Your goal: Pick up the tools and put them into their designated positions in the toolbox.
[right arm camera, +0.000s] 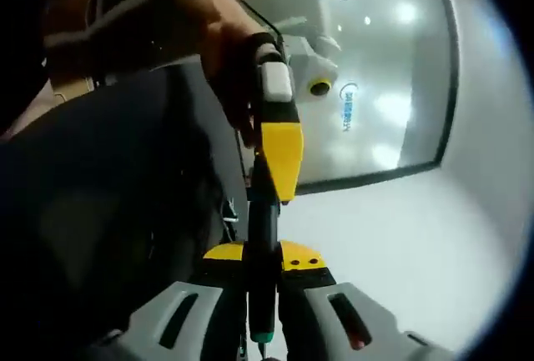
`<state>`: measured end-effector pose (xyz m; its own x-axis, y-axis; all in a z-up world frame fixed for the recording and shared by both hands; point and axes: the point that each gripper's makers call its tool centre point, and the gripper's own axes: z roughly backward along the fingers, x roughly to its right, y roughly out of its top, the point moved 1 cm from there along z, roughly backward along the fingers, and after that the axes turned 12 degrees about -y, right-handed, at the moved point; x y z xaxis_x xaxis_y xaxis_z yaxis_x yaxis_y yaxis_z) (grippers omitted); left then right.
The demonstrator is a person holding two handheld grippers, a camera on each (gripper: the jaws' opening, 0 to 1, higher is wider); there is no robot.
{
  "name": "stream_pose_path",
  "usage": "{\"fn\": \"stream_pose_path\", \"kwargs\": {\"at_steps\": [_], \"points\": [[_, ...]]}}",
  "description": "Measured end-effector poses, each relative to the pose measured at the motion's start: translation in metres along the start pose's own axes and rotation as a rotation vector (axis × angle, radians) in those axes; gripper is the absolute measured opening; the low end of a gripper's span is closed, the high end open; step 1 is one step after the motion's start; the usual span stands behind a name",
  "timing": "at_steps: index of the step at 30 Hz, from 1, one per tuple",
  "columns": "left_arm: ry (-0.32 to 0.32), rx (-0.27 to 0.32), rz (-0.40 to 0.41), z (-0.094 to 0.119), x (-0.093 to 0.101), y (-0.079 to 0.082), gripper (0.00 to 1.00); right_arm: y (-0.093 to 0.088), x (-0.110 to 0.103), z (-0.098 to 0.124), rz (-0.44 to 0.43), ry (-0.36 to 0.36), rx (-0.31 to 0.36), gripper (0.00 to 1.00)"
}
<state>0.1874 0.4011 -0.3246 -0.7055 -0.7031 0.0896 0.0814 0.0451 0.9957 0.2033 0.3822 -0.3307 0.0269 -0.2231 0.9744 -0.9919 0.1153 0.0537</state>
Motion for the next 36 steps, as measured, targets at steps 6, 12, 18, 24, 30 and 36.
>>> {"fn": "stream_pose_path", "kwargs": {"at_steps": [6, 12, 18, 24, 30, 36], "points": [[0.039, -0.143, -0.093, -0.007, -0.006, -0.02, 0.26, 0.003, -0.007, -0.003, 0.048, -0.001, 0.021, 0.11], [0.002, -0.102, -0.063, -0.002, 0.001, -0.014, 0.25, 0.008, -0.011, -0.001, 0.04, 0.015, 0.056, 0.14], [-0.011, -0.111, -0.042, -0.001, 0.0, -0.014, 0.24, 0.012, -0.022, -0.001, -0.076, 0.091, 0.066, 0.18], [-0.043, -0.168, -0.091, 0.006, 0.001, -0.024, 0.24, 0.01, -0.031, 0.008, -0.501, 0.341, 0.067, 0.22], [-0.098, -0.196, -0.173, 0.009, 0.007, -0.03, 0.24, -0.01, -0.019, 0.0, -1.038, 0.646, -0.01, 0.3], [-0.114, -0.214, -0.183, 0.008, 0.01, -0.032, 0.24, 0.001, -0.041, 0.001, -1.175, 0.877, -0.029, 0.28]]}}
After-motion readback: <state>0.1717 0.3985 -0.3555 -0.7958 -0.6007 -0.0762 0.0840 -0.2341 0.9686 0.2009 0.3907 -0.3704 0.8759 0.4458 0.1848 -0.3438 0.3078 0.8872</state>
